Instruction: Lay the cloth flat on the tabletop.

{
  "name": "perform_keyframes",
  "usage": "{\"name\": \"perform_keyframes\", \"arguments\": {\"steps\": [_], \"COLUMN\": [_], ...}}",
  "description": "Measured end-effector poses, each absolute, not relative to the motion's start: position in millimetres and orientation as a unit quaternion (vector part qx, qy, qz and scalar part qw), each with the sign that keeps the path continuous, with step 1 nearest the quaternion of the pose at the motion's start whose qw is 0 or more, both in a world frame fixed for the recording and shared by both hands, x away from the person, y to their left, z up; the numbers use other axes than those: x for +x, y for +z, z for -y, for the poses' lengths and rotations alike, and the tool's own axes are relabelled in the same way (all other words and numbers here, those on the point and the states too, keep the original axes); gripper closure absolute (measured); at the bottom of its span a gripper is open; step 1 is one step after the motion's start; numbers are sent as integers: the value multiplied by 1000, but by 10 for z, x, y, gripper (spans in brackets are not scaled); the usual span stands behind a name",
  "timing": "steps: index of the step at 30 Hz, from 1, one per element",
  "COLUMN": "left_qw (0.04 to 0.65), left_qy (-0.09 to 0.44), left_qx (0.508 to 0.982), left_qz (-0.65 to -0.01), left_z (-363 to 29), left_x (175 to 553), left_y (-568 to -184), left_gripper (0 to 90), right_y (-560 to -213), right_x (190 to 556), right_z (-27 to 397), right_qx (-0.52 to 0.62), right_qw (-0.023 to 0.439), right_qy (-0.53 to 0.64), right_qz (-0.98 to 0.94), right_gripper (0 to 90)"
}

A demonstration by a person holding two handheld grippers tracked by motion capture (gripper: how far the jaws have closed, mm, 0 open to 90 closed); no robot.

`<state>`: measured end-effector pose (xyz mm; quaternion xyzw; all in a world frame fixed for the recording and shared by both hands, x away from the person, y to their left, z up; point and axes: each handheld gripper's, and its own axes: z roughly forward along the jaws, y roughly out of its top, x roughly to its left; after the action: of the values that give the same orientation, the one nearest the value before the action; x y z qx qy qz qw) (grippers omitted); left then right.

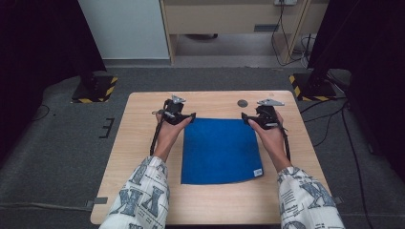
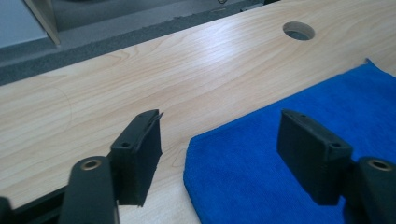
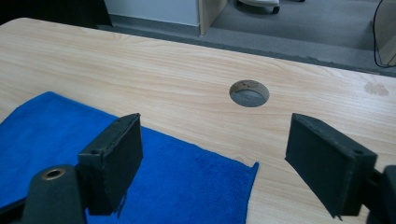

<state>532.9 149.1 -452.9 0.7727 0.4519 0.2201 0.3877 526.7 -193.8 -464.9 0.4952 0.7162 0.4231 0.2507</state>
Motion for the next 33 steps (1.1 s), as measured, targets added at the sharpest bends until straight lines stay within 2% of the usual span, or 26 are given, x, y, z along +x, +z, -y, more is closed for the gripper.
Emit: {"name": "perform_keyframes", "arguments": {"steps": [5,12,19,29,33], "left_qw": [393,395,408,411,402], "left_qy": [225,244,240,214,204], "left_qx": [774,777,775,782,789], "left_qz": [-443,-425,-419,-416,-416], "left_z": [-1519,-1580,-1654,-1707,-1734], "left_x": [5132,4755,4471,4204,4077], "left_y": [-4362,-4258,-4265,-4549,-4713], "left_gripper": [244,224,222,225,235], "right_y": [-4542,-4416,-4419,-4682,-4853], "right_x": [5095,4768,4485,4124,3992], "right_z": [1977,2070,2151,2284,2349], "right_qx": [489,472,462,452,453], "right_qw": [255,260,258,225,193], "right_qy": [425,427,425,428,425], "right_qz": [-718,-726,-734,-750,-759], "right_gripper": [187,301,419,566,612]}}
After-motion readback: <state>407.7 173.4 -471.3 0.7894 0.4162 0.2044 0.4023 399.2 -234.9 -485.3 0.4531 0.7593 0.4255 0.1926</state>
